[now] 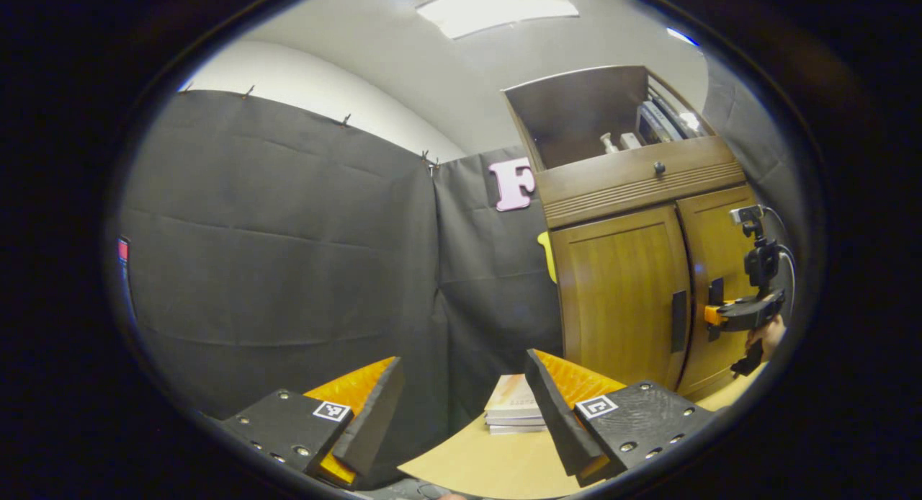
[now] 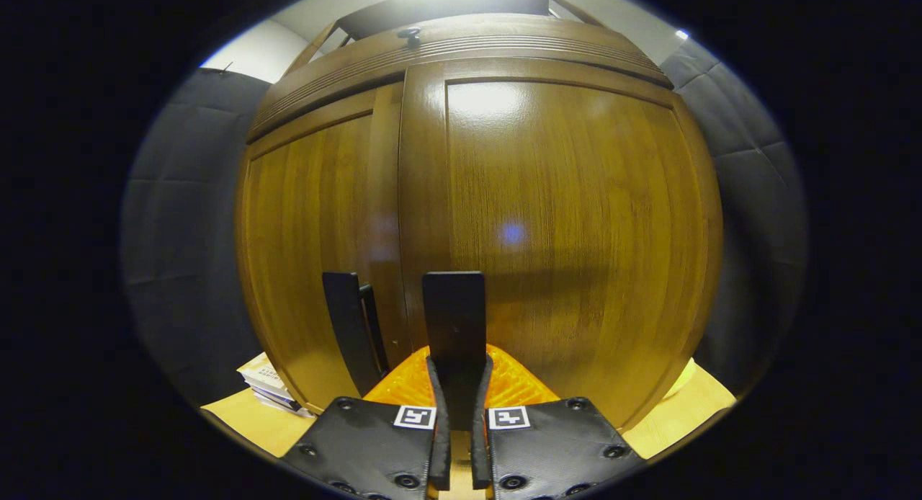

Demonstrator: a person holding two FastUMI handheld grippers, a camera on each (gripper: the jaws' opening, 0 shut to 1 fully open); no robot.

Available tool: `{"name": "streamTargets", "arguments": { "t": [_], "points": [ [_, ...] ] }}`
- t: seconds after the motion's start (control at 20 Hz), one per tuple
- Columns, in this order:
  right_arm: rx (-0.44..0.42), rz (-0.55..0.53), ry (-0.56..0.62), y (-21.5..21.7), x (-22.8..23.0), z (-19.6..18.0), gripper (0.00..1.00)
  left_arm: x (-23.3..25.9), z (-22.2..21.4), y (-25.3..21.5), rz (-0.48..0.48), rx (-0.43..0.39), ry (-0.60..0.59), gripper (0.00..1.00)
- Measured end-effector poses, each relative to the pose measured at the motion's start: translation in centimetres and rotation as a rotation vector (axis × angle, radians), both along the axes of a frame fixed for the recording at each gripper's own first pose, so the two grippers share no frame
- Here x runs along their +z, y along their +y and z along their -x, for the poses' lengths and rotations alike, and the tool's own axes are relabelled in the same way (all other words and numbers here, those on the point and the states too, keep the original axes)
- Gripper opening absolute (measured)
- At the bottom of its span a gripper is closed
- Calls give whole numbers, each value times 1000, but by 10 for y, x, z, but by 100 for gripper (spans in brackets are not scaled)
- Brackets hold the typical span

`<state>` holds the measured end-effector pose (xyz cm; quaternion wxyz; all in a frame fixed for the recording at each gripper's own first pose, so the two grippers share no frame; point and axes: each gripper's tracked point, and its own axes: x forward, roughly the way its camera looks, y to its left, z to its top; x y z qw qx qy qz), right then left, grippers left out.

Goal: Open the right door of the double-door shoe cabinet with the right hand, and open the left door with the left hand.

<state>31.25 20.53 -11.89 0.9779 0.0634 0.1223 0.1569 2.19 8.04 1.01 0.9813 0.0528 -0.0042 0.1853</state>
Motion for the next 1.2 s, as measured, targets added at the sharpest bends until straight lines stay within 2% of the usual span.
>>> {"name": "streamTargets", "arguments": {
  "t": [0.65,1.2],
  "points": [
    [5,-2,8,-29,10,54,13,5,7,-13,17,-80,-27,100],
    [-45,7,21,-75,11,102,12,9,8,-40,49,-210,-51,100]
  ]
}}
